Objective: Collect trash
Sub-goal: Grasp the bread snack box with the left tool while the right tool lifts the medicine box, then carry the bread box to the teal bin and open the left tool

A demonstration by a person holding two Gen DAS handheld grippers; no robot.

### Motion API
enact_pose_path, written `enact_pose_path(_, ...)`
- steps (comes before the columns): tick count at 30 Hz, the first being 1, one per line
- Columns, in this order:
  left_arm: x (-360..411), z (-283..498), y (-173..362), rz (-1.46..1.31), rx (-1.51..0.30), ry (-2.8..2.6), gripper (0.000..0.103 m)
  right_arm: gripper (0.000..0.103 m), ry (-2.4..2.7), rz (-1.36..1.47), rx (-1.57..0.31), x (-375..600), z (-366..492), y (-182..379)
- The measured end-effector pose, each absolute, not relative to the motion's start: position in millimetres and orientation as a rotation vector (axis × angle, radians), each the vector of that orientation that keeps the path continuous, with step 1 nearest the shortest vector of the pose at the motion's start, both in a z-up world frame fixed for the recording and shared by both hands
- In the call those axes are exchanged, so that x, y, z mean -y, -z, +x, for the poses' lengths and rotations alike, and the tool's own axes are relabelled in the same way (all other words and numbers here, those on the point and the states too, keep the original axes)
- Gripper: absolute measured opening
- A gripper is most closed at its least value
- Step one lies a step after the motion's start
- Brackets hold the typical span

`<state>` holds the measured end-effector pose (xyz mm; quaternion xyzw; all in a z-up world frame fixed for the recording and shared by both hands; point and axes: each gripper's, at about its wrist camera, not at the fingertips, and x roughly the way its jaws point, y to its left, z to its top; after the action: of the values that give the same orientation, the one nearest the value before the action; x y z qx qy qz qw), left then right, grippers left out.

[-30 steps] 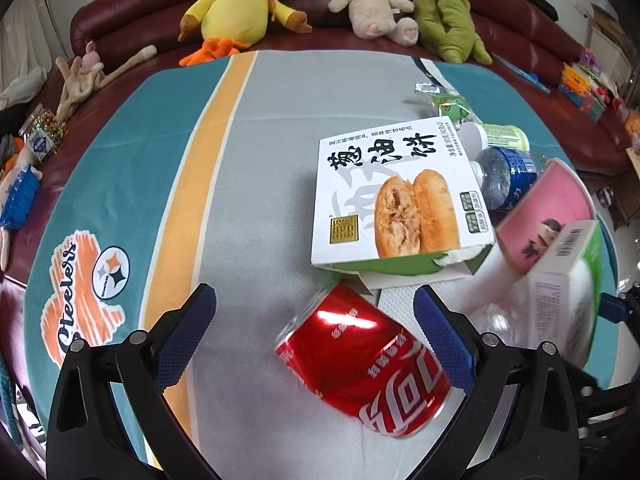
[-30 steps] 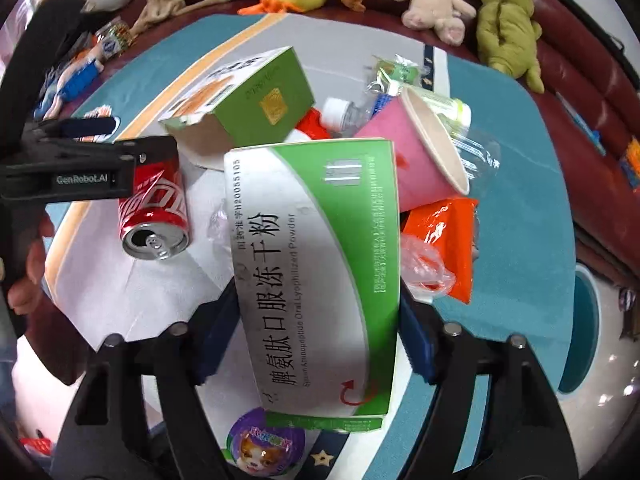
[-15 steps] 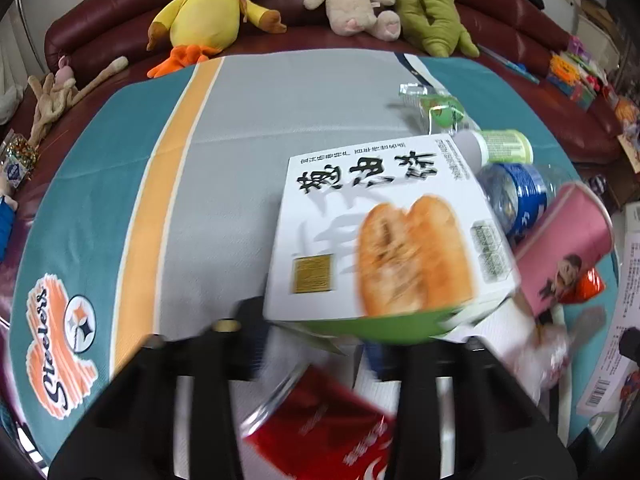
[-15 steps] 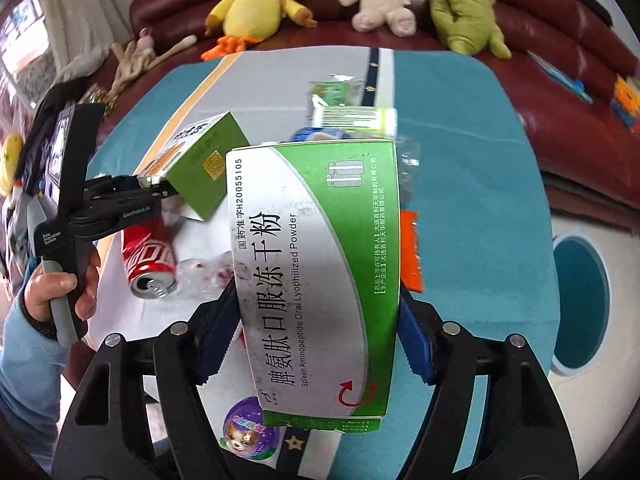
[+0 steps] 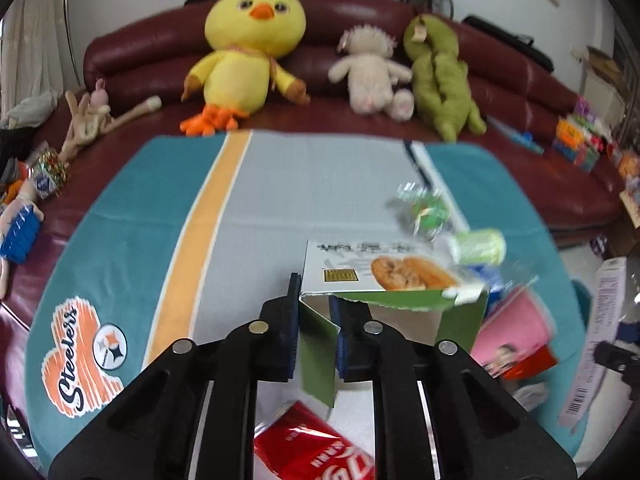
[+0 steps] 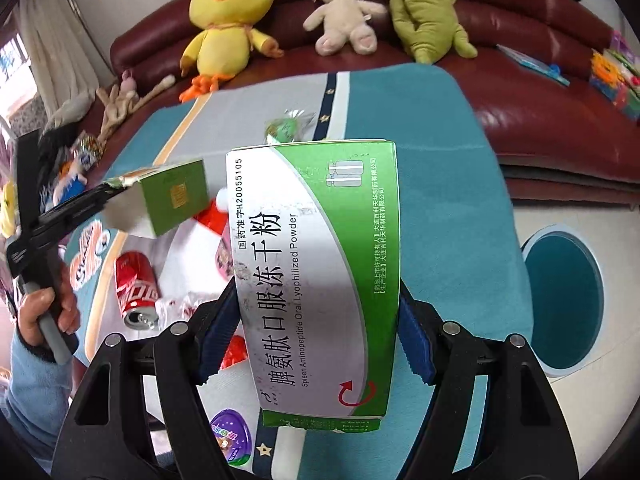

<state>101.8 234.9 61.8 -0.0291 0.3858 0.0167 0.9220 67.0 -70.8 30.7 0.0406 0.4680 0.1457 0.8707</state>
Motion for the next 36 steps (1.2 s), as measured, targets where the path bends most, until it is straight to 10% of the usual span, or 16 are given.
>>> enact_pose_path(19, -86, 87, -121, 0.035, -0.717, 0.176, 0.004, 0.069, -0.207, 0.199, -0.937, 196, 52, -29)
enact_pose_path(36, 166, 118, -28, 0.286, -0.935, 0.544, 0.004, 0.069, 0.150, 0.462, -0.937, 423, 18, 27)
